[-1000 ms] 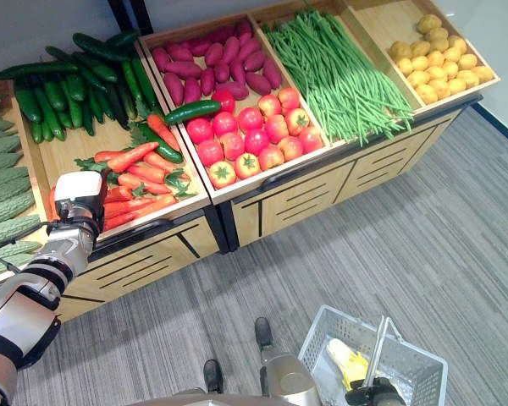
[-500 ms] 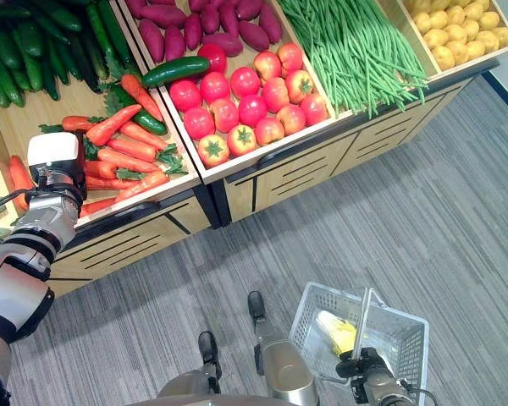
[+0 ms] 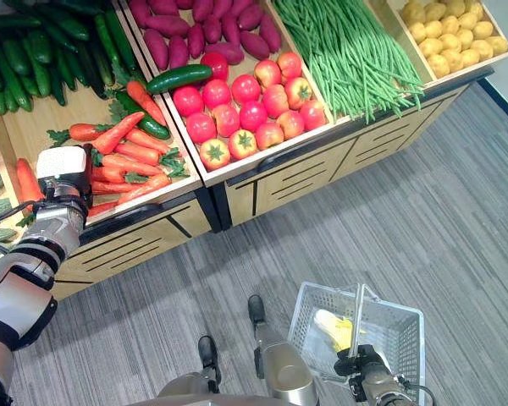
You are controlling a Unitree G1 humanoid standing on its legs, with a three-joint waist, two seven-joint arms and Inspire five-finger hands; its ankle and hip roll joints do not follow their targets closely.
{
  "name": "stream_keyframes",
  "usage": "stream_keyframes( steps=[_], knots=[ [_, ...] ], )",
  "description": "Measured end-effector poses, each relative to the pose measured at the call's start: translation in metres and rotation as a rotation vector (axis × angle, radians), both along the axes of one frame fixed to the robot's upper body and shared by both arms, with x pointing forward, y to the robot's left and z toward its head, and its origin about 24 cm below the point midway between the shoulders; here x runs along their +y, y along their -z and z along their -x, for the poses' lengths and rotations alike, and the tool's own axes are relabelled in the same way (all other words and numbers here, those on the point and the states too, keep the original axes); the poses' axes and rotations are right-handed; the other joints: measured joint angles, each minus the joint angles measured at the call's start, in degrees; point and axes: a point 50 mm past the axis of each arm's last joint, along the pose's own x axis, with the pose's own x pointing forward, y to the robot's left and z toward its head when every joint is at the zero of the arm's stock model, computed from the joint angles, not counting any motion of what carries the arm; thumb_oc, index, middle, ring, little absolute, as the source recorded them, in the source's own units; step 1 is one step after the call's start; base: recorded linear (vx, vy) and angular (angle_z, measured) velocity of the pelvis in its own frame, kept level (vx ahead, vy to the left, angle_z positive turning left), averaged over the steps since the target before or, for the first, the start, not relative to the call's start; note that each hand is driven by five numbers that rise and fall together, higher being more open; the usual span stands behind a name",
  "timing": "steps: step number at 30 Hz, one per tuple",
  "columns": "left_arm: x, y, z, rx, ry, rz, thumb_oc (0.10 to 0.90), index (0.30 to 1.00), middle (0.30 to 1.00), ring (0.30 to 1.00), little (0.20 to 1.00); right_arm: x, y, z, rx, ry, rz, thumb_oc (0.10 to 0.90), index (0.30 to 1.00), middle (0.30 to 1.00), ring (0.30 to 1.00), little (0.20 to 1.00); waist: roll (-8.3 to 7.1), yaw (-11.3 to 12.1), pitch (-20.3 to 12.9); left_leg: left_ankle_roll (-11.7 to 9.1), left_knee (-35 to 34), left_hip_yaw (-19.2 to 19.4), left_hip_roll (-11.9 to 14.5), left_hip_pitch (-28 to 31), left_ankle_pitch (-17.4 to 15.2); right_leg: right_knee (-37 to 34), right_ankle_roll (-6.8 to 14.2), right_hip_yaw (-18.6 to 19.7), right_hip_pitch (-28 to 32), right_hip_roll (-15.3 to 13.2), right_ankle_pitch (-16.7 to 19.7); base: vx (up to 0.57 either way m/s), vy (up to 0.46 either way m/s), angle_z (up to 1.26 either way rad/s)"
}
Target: Get the vegetables into the basket
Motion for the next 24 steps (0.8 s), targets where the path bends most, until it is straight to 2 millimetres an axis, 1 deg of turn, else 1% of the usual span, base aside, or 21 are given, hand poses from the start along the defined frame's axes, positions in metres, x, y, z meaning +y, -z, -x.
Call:
stream_keyframes(
  steps=[5, 9, 24],
  knots=[
    [-0.001, 0.002, 0.001, 0.004, 0.009, 0.004, 0.4, 0.3, 0.3, 0.3, 0.3, 0.001, 0.0, 0.0, 0.005, -0.014, 0.001, 0.4, 0.3, 0.3, 0.3, 0.3, 0.0, 0.2, 0.0, 0.0, 0.0, 0.0, 0.0, 0.2, 0.1, 0.0, 0.0, 0.0, 0.1, 0.0, 0.1, 0.0, 0.0, 0.0],
    [-0.01, 0.0, -0.003, -0.012, 0.05, 0.014, 0.4, 0.3, 0.3, 0.3, 0.3, 0.001, 0.0, 0.0, 0.006, -0.016, 0.001, 0.4, 0.3, 0.3, 0.3, 0.3, -0.01, 0.1, 0.0, 0.0, 0.0, 0.0, 0.0, 0.2, 0.1, 0.0, -0.1, 0.0, 0.1, 0.0, 0.1, 0.0, 0.0, 0.0],
    [-0.01, 0.0, -0.003, -0.009, 0.05, 0.016, 0.4, 0.3, 0.3, 0.3, 0.3, 0.001, 0.001, 0.001, 0.012, -0.022, 0.0, 0.4, 0.3, 0.3, 0.3, 0.3, -0.07, 0.2, -0.1, 0.0, 0.0, 0.0, 0.1, 0.2, 0.1, 0.0, -0.1, 0.0, 0.2, 0.1, 0.2, 0.0, 0.0, 0.0]
  ],
)
